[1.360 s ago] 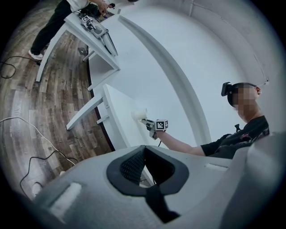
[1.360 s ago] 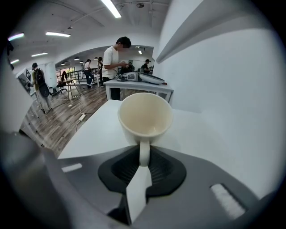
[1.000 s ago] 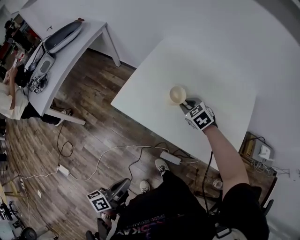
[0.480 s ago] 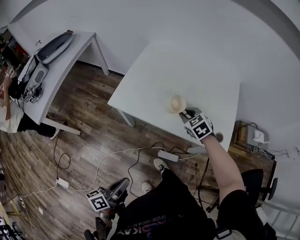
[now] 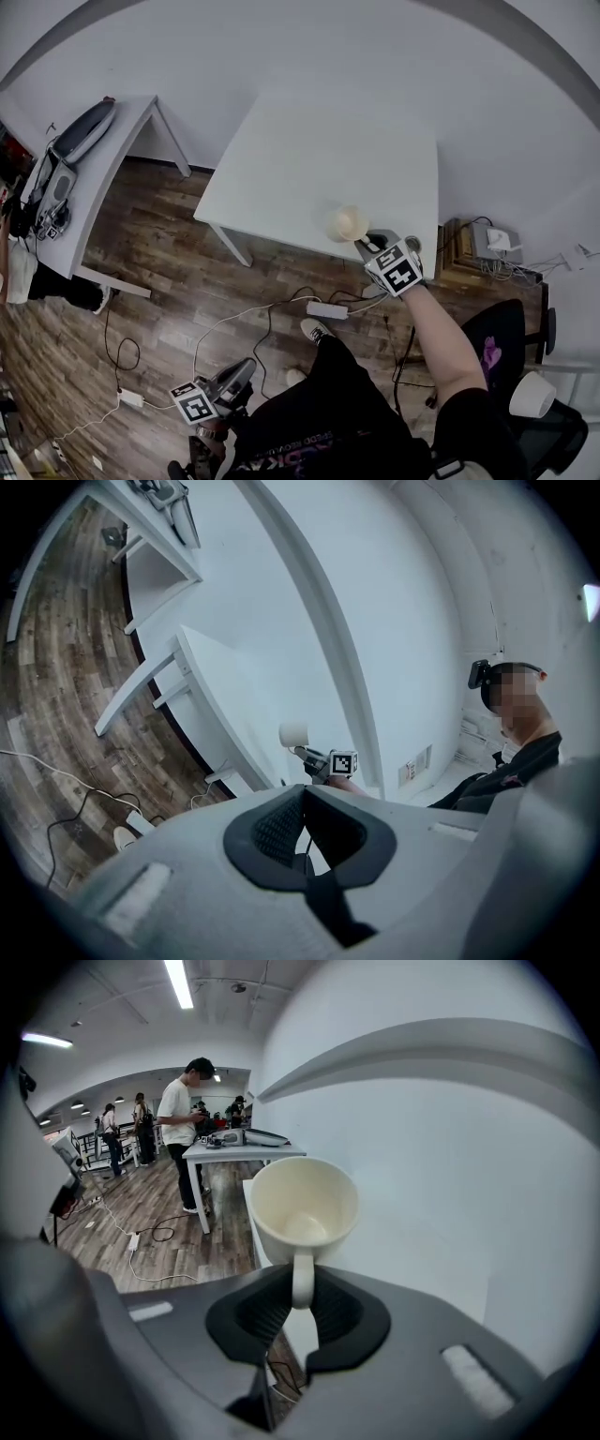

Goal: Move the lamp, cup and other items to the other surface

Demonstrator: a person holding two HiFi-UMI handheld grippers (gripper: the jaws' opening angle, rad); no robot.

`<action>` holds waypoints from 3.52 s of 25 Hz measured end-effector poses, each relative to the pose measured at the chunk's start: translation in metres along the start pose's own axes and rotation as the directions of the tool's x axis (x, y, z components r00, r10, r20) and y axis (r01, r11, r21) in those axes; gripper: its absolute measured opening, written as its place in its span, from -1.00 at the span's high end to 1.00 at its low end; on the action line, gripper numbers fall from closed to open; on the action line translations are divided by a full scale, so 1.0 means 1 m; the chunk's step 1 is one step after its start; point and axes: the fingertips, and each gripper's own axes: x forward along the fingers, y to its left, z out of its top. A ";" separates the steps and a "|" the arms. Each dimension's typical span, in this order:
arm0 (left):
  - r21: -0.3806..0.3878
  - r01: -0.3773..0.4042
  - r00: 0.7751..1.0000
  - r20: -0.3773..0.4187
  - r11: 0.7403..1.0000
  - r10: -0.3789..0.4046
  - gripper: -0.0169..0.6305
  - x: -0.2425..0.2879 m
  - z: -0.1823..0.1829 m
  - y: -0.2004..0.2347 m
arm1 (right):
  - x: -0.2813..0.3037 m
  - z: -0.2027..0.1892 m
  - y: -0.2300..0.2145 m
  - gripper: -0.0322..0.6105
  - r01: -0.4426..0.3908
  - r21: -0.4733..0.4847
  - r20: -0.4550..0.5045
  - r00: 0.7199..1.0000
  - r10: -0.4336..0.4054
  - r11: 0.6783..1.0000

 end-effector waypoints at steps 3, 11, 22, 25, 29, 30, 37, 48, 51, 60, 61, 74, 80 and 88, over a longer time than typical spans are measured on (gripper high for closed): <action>0.015 0.030 0.998 -0.053 0.999 -0.029 0.96 0.003 -0.012 -0.006 | -0.031 -0.021 0.005 0.75 0.043 0.039 0.009 0.999 -0.043 0.998; -0.005 0.130 0.962 -0.242 0.991 -0.127 0.96 0.029 -0.059 -0.031 | -0.126 -0.106 0.009 0.75 0.184 0.176 -0.021 0.983 -0.183 0.967; -0.037 0.255 0.818 -0.524 0.966 -0.236 0.96 0.113 -0.132 -0.071 | -0.263 -0.262 -0.020 0.75 0.419 0.392 -0.171 0.908 -0.382 0.819; -0.045 0.274 0.783 -0.569 0.961 -0.251 0.96 0.141 -0.154 -0.084 | -0.301 -0.306 -0.032 0.75 0.468 0.433 -0.216 0.884 -0.415 0.770; -0.080 0.271 0.754 -0.601 0.959 -0.264 0.96 0.179 -0.193 -0.102 | -0.343 -0.369 -0.048 0.75 0.514 0.480 -0.273 0.858 -0.435 0.711; -0.083 0.269 0.745 -0.614 0.960 -0.262 0.96 0.188 -0.204 -0.107 | -0.353 -0.386 -0.051 0.75 0.523 0.491 -0.288 0.852 -0.437 0.697; -0.094 0.245 0.697 -0.675 0.965 -0.243 0.96 0.249 -0.269 -0.134 | -0.401 -0.496 -0.086 0.75 0.583 0.564 -0.371 0.812 -0.451 0.585; -0.069 0.135 0.621 -0.772 0.989 -0.138 0.96 0.300 -0.356 -0.148 | -0.437 -0.667 -0.131 0.75 0.664 0.627 -0.513 0.746 -0.426 0.407; -0.060 0.110 0.611 -0.783 0.992 -0.115 0.96 0.306 -0.369 -0.151 | -0.436 -0.704 -0.138 0.75 0.679 0.643 -0.552 0.732 -0.400 0.355; -0.027 -0.020 0.625 -0.780 0.999 -0.008 0.96 0.290 -0.384 -0.135 | -0.419 -0.808 -0.149 0.75 0.741 0.653 -0.676 0.664 -0.321 0.157; -0.028 -0.035 0.626 -0.780 0.999 0.000 0.96 0.286 -0.386 -0.133 | -0.417 -0.816 -0.149 0.75 0.746 0.651 -0.686 0.656 -0.315 0.137; -0.046 -0.106 0.614 -0.789 0.993 0.029 0.96 0.275 -0.410 -0.114 | -0.392 -0.860 -0.146 0.74 0.752 0.653 -0.701 0.647 -0.300 0.095; -0.057 -0.088 0.622 -0.783 0.995 0.010 0.96 0.282 -0.408 -0.117 | -0.394 -0.860 -0.138 0.60 0.734 0.674 -0.695 0.668 -0.264 0.083; -0.077 -0.033 0.672 -0.740 0.997 -0.035 0.96 0.282 -0.400 -0.123 | -0.413 -0.835 -0.123 0.64 0.729 0.680 -0.682 0.668 -0.297 0.075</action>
